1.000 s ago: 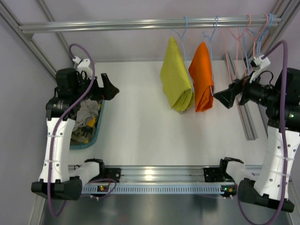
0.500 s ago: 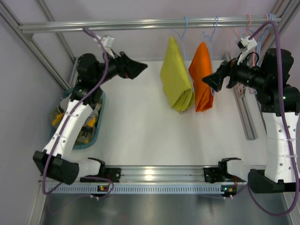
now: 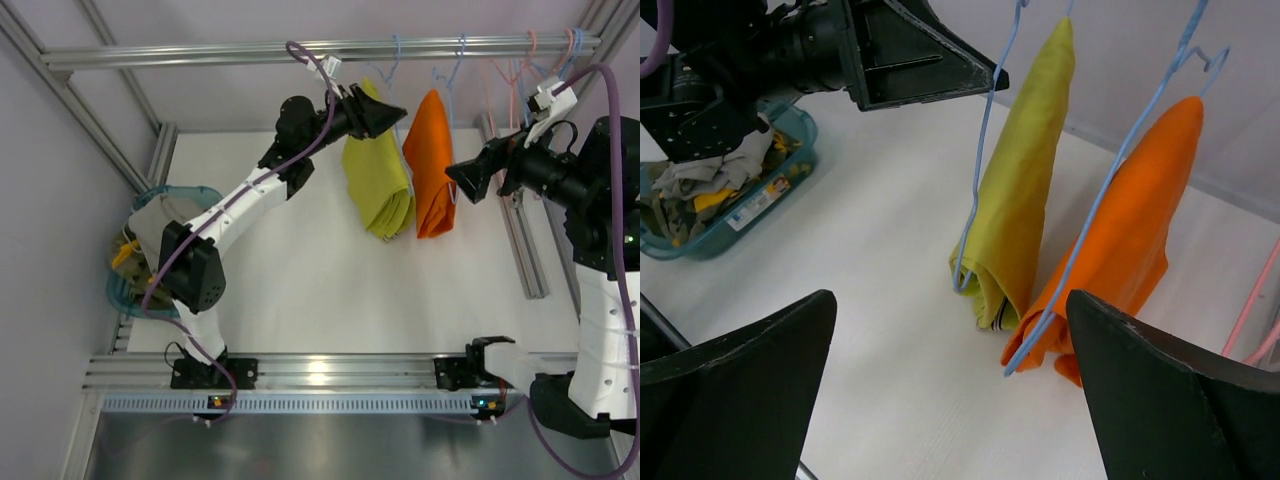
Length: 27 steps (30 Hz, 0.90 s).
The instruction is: Remove the trousers from the hanger
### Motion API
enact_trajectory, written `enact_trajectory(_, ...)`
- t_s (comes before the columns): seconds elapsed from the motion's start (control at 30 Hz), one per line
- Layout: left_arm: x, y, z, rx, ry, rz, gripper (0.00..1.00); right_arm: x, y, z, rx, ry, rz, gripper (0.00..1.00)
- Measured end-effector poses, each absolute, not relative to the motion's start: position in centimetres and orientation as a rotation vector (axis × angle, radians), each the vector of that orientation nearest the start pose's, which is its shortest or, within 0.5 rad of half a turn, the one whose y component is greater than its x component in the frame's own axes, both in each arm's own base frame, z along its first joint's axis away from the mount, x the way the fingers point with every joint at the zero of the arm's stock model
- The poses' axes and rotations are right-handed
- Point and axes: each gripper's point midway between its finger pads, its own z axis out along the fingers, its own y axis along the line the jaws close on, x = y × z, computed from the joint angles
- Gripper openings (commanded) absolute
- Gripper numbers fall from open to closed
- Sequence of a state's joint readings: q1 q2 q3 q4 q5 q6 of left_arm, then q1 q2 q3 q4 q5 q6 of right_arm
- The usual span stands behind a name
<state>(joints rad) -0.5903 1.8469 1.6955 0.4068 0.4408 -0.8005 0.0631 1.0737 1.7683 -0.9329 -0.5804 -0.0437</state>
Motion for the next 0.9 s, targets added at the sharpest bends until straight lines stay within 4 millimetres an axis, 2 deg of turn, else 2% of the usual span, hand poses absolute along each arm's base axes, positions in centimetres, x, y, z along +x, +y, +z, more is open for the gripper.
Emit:
enact_trajectory(0.13, 40.8, -41.2, 42.4, 0.250, 1.440, -1.494, 0.62, 24.1, 10.8, 45.6, -0.500, 1.727, 0.523, 0.99)
enact_trajectory(0.17, 40.7, -41.4, 42.6, 0.245, 1.429, -1.507, 0.56, 24.2, 10.8, 45.6, -0.499, 1.727, 0.520, 1.00)
enact_trajectory(0.27, 40.8, -41.7, 42.6, 0.249, 1.407, -1.515, 0.49, 24.2, 10.7, 45.6, -0.495, 1.730, 0.515, 0.99)
enact_trajectory(0.5, 40.6, -41.8, 42.6, 0.233, 1.394, -1.541, 0.50, 24.0, 10.5, 45.1, -0.488, 1.743, 0.509, 0.99)
enact_trajectory(0.63, 40.6, -41.3, 41.3, 0.176, 1.428, -1.551, 0.50, 24.0, 10.5, 44.9, -0.487, 1.748, 0.511, 1.00)
enact_trajectory(0.77, 40.7, -41.0, 38.7, 0.129, 1.494, -1.551, 0.49, 24.0, 10.5, 44.7, -0.486, 1.752, 0.512, 1.00)
enact_trajectory(0.9, 40.4, -41.4, 38.2, 0.114, 1.511, -1.569, 0.49, 24.0, 10.5, 44.6, -0.486, 1.754, 0.512, 0.99)
